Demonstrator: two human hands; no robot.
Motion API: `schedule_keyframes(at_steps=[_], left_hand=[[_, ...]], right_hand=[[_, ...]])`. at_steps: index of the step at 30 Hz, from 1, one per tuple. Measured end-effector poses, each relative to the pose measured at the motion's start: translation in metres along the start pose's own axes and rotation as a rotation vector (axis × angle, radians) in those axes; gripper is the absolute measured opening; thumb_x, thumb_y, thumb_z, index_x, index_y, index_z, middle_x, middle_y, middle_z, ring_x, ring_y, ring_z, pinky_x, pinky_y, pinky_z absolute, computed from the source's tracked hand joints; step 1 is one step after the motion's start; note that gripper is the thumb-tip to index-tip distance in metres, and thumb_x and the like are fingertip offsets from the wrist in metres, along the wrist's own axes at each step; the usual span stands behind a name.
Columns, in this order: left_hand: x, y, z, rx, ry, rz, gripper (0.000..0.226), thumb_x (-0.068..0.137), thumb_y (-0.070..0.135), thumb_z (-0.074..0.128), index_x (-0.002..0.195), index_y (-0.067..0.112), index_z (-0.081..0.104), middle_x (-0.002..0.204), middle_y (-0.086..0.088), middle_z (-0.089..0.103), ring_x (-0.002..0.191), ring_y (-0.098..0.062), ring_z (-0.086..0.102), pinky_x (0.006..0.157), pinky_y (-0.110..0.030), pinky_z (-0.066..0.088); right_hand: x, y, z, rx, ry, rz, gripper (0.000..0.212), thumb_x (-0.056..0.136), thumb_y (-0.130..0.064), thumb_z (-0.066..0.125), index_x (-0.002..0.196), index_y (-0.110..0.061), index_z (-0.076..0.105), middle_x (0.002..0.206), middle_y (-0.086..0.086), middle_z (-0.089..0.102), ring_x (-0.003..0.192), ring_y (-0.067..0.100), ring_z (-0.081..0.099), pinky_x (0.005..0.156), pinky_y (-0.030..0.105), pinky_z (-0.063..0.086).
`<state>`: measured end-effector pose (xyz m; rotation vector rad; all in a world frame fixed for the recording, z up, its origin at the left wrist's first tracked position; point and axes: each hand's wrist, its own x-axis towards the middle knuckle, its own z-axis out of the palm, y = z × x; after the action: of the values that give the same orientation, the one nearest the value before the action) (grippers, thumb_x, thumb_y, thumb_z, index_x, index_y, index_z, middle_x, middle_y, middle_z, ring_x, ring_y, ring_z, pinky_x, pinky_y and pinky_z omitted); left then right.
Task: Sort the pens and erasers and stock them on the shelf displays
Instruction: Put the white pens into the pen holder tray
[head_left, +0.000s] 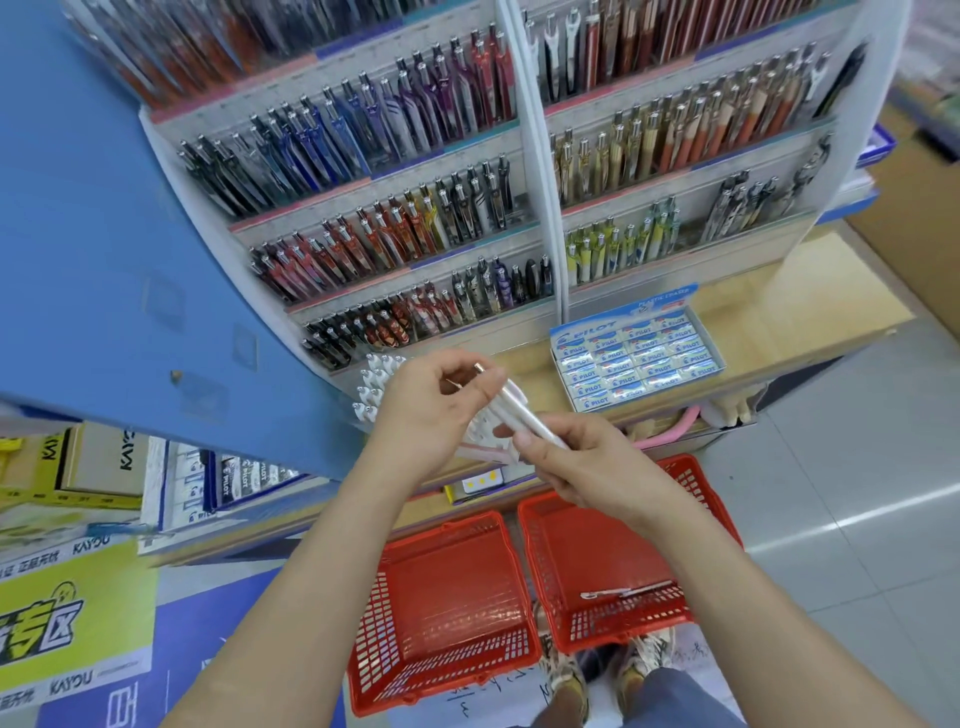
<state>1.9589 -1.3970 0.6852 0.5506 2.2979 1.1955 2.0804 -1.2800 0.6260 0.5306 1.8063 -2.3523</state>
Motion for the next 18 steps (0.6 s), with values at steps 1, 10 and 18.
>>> schedule_keyframes(at_steps=[1,10,18], left_hand=[[-0.002,0.0,0.0,-0.047,0.01,-0.02,0.006,0.084,0.025,0.069,0.081,0.021,0.072,0.062,0.006,0.057,0.054,-0.01,0.046,0.056,-0.032,0.04],[-0.012,0.014,-0.018,-0.342,0.116,-0.044,0.009,0.089,0.004,0.06,0.086,0.006,0.069,0.059,-0.004,0.064,0.052,-0.014,0.058,0.052,-0.023,0.053],[-0.017,0.014,-0.019,-0.426,0.12,-0.111,0.007,0.083,0.006,0.067,0.089,0.007,0.071,0.073,-0.015,0.071,0.066,-0.022,0.068,0.063,-0.026,0.057]], right_hand=[[-0.001,-0.002,-0.001,-0.03,-0.008,-0.002,0.022,0.092,-0.03,0.058,0.108,-0.019,0.07,0.06,0.004,0.027,0.049,0.011,0.023,0.041,0.017,0.024],[-0.005,-0.004,-0.012,0.321,0.074,0.093,0.042,0.083,-0.043,0.057,0.1,-0.007,0.068,0.062,0.004,0.054,0.041,0.009,0.028,0.04,0.019,0.017],[0.001,-0.007,-0.016,0.659,0.093,0.01,0.01,0.079,-0.013,0.063,0.079,-0.017,0.053,0.069,0.003,0.056,0.045,0.005,0.037,0.038,0.014,0.023]])
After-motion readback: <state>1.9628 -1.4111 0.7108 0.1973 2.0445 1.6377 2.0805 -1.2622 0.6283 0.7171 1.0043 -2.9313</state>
